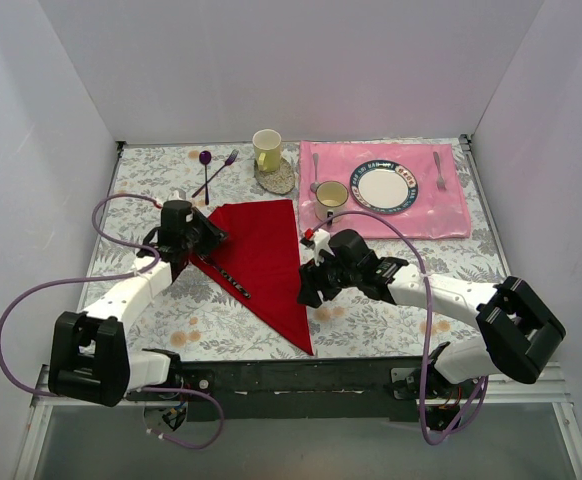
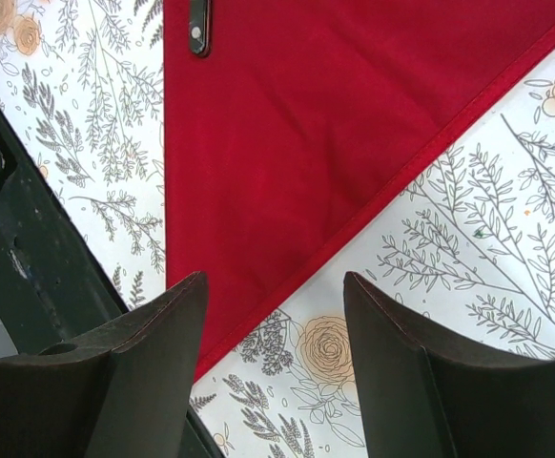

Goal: Fold the napkin, place the utensils inside, and roll it up
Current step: Fold the napkin

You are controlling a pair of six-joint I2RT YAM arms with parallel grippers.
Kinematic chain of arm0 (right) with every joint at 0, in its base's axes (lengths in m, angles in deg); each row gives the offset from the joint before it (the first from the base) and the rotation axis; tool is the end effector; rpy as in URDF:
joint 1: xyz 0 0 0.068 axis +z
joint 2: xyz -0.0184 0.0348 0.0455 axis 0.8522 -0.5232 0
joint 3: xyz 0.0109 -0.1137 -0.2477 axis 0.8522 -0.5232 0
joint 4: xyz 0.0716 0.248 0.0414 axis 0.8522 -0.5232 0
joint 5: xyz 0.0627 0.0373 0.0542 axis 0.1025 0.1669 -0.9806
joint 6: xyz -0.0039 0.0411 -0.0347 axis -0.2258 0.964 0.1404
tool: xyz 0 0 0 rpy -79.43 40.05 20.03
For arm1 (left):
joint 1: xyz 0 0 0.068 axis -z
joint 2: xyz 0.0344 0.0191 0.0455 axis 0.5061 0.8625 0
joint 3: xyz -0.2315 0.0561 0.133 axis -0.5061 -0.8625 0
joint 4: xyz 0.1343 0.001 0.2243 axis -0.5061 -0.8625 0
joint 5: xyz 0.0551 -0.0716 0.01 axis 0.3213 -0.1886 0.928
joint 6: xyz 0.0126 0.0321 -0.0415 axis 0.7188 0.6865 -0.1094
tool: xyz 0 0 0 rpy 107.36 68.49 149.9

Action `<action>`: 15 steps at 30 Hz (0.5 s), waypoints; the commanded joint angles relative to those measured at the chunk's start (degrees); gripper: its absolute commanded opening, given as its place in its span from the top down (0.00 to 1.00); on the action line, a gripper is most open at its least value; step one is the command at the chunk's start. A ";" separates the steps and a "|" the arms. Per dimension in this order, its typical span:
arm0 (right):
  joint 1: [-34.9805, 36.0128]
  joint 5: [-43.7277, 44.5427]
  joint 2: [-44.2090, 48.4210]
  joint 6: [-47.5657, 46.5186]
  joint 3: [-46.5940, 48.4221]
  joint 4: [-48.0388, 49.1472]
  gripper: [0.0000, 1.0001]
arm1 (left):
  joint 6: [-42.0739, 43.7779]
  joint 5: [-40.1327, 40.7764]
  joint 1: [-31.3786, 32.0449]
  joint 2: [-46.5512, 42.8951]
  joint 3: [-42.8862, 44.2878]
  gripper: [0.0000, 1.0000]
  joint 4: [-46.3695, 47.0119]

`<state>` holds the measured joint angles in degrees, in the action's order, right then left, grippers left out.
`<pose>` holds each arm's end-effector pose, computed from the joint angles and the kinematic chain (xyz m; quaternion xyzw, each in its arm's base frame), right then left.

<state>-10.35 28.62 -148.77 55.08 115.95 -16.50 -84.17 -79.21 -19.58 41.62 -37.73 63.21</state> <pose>0.1842 0.2195 0.2058 -0.3212 0.8328 0.3268 0.3105 0.2603 -0.0537 0.2251 -0.5192 0.7325 -0.3568 0.2581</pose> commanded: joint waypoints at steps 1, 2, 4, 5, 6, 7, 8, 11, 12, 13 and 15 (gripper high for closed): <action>-0.11 -1.41 0.76 0.96 -1.06 2.73 0.33 | -1.40 2.41 2.61 -2.79 -1.30 1.00 0.14; -0.11 -1.41 0.67 0.96 -1.06 2.56 0.33 | -1.75 3.03 3.92 -2.62 -2.00 1.00 0.15; -0.11 -1.15 0.41 0.96 -1.06 2.47 0.33 | -1.93 3.38 5.16 -2.44 -2.88 1.00 0.67; -0.11 -1.06 0.41 0.87 -1.06 2.29 0.33 | -1.67 3.56 6.21 -2.18 -3.15 1.00 0.67; -0.19 -0.97 0.41 0.96 -0.98 2.29 0.33 | -1.23 4.78 6.66 -2.27 -3.59 1.00 0.33; -0.11 -0.97 0.41 0.96 -1.06 2.29 0.33 | -1.23 5.05 6.92 -2.35 -3.85 1.00 0.23; -0.11 -0.89 0.41 1.05 -1.15 2.47 0.33 | -1.49 4.88 7.18 -2.36 -4.29 1.00 0.41; -0.11 -1.32 -0.03 1.40 -1.59 2.91 0.33 | -1.67 4.61 8.15 -2.18 -5.17 1.00 0.59; -0.11 -1.41 -0.21 1.58 -1.50 3.08 0.33 | -1.75 4.79 8.42 -2.09 -5.61 1.00 0.67; -0.11 -1.50 -0.38 1.49 -1.50 3.00 0.33 | -1.84 4.96 8.68 -2.18 -5.87 1.00 0.67; -0.11 -1.59 -0.56 1.49 -1.50 3.17 0.33 | -2.02 5.23 9.03 -2.44 -6.31 1.00 0.67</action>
<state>-10.35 27.95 -149.01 56.16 114.79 -15.45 -85.83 -75.67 -11.53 41.05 -43.20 63.56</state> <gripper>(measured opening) 0.669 0.010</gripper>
